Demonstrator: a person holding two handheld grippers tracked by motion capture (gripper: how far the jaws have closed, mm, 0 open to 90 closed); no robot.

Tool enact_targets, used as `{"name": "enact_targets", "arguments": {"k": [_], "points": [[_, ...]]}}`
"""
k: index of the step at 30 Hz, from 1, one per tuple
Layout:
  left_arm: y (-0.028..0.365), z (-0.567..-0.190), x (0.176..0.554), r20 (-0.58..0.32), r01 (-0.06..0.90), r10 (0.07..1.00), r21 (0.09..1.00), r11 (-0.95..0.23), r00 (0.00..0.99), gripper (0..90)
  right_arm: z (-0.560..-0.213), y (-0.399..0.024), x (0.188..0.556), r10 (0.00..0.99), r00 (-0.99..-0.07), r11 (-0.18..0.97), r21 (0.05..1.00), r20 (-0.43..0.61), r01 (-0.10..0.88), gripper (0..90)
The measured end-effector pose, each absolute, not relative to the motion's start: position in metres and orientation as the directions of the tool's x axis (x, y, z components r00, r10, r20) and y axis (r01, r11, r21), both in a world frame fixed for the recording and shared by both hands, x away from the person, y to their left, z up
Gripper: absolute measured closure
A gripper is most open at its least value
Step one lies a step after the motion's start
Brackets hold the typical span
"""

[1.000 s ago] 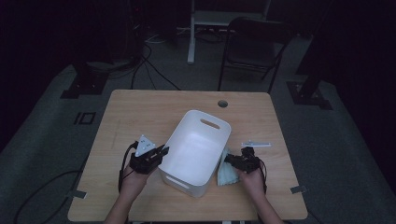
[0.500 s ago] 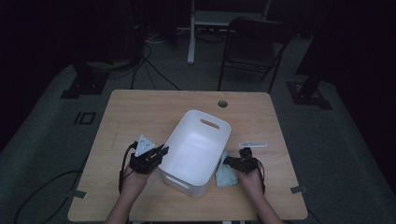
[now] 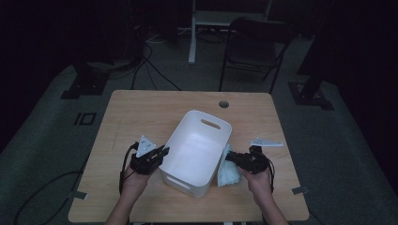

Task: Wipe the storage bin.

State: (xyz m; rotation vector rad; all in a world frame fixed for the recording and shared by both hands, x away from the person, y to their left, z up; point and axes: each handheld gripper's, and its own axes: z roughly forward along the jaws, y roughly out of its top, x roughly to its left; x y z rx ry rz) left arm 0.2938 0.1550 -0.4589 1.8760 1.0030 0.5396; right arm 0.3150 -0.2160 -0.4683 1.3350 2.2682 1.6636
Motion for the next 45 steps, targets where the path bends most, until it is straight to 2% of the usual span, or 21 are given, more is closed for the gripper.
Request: {"name": "enact_targets", "arguments": {"k": [9,38,45], "points": [[0.155,-0.459,0.294,-0.037,0.413,0.806,0.872,-0.263,0.590,81.8,-0.473,-0.208,0.312,0.687,-0.625,0.100,0.804,0.371,0.587,81.2],[0.154,-0.459,0.294,-0.035,0.412,0.806,0.872,-0.264,0.591,81.6,-0.515,-0.210,0.332,0.729,-0.558,0.125,0.724,0.397,0.678,81.4],[0.154,-0.459,0.294,-0.033,0.411,0.807,0.872,-0.265,0.590,81.7,-0.537,-0.206,0.341,0.759,-0.530,0.161,0.681,0.377,0.715,81.4]]}}
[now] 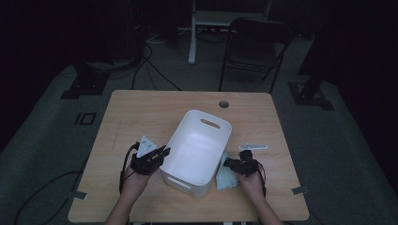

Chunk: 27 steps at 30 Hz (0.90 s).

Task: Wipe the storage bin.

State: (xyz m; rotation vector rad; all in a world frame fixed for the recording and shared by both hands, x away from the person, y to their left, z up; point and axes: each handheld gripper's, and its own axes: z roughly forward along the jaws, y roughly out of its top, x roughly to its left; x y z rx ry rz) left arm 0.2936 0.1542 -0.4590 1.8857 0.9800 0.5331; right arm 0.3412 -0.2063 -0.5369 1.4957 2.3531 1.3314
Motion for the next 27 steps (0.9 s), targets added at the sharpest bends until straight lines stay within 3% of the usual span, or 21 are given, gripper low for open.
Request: {"name": "enact_targets", "arguments": {"k": [8,20,27], "points": [[0.152,-0.459,0.292,-0.030,0.419,0.828,0.872,-0.252,0.561,82.0,-0.535,-0.209,0.337,0.759,-0.531,0.163,0.679,0.377,0.715,81.5],[0.150,-0.459,0.292,-0.041,0.425,0.828,0.871,-0.245,0.560,82.0,-0.470,-0.218,0.288,0.656,-0.654,0.085,0.824,0.377,0.560,81.4],[0.151,-0.459,0.293,-0.037,0.415,0.809,0.871,-0.261,0.586,82.0,-0.468,-0.205,0.289,0.683,-0.655,0.109,0.841,0.324,0.530,81.3]]}}
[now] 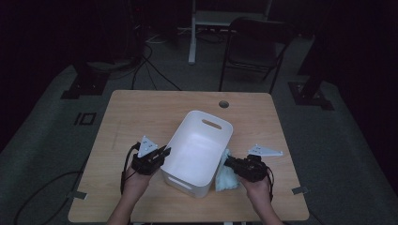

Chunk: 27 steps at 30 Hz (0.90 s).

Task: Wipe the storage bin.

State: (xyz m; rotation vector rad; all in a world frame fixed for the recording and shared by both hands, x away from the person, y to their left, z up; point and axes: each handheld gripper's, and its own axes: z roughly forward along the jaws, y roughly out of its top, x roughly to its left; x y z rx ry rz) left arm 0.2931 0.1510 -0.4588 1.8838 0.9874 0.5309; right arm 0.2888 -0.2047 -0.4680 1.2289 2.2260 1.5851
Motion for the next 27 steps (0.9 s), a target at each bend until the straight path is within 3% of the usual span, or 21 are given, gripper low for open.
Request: {"name": "enact_targets", "arguments": {"k": [27], "points": [[0.150,-0.459,0.293,-0.037,0.414,0.810,0.873,-0.259,0.585,81.6,-0.511,-0.207,0.313,0.727,-0.569,0.114,0.749,0.386,0.653,81.4]]}}
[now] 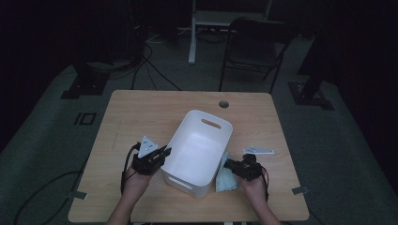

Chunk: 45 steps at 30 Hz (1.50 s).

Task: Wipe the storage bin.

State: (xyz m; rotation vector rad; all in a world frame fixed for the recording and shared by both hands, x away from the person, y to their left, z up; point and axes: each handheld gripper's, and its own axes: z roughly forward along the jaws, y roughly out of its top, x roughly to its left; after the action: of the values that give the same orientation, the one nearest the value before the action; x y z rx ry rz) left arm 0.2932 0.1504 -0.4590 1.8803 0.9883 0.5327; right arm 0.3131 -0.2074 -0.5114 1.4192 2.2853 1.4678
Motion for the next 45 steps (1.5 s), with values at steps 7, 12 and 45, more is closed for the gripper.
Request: {"name": "enact_targets", "arguments": {"k": [7,12,45], "points": [[0.150,-0.459,0.293,-0.034,0.414,0.810,0.872,-0.262,0.585,81.6,-0.521,-0.207,0.320,0.738,-0.552,0.122,0.728,0.388,0.675,81.4],[0.150,-0.459,0.293,-0.029,0.412,0.809,0.871,-0.267,0.587,81.7,-0.533,-0.206,0.325,0.755,-0.534,0.135,0.707,0.380,0.694,81.4],[0.148,-0.459,0.294,-0.044,0.421,0.818,0.872,-0.249,0.574,81.9,-0.473,-0.198,0.277,0.694,-0.625,0.081,0.824,0.358,0.562,81.3]]}}
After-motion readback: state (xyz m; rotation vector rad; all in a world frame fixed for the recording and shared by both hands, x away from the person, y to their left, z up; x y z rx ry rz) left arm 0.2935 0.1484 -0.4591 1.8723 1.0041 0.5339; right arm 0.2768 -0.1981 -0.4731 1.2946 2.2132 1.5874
